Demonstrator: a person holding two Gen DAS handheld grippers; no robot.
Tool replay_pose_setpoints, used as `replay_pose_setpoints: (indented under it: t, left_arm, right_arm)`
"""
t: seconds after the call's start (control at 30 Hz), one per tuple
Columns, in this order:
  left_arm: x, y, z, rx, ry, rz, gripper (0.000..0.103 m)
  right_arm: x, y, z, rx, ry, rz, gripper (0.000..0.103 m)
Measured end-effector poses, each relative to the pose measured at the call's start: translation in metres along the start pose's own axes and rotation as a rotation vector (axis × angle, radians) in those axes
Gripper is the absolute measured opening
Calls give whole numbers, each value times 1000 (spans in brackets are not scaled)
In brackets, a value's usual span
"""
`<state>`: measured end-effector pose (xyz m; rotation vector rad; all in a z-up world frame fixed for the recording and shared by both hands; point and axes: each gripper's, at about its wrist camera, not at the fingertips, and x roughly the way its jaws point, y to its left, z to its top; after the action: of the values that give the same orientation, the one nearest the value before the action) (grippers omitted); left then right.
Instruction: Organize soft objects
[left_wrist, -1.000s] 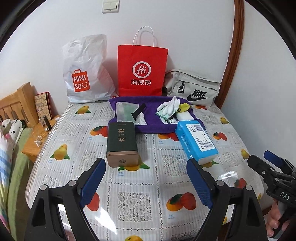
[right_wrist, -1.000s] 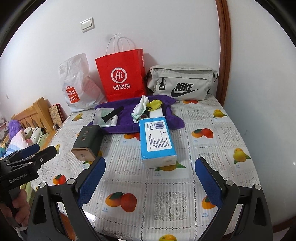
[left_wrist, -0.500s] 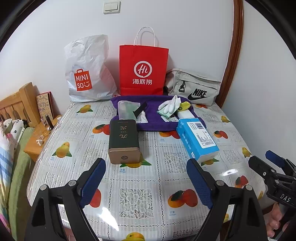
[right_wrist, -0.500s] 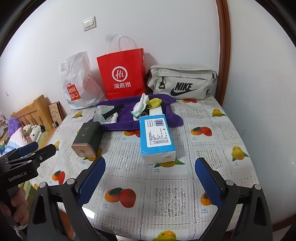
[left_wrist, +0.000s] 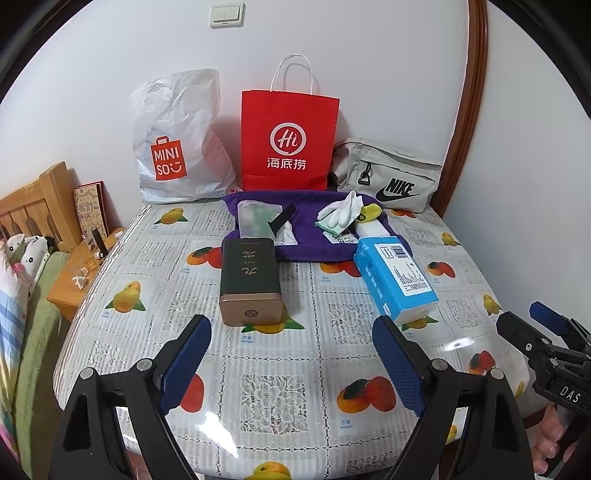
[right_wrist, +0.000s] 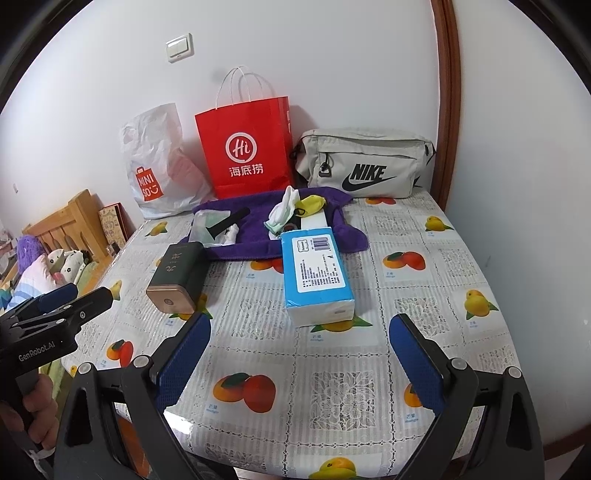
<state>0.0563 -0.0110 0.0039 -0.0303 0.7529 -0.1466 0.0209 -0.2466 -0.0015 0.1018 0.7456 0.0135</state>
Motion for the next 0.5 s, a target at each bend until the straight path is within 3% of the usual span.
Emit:
replay_pose_setpoints:
  t: [0.5]
  left_arm:
    - [-2, -1, 0, -1, -2, 3, 89]
  right_arm:
    - [-3, 4, 1, -4, 3, 3, 97]
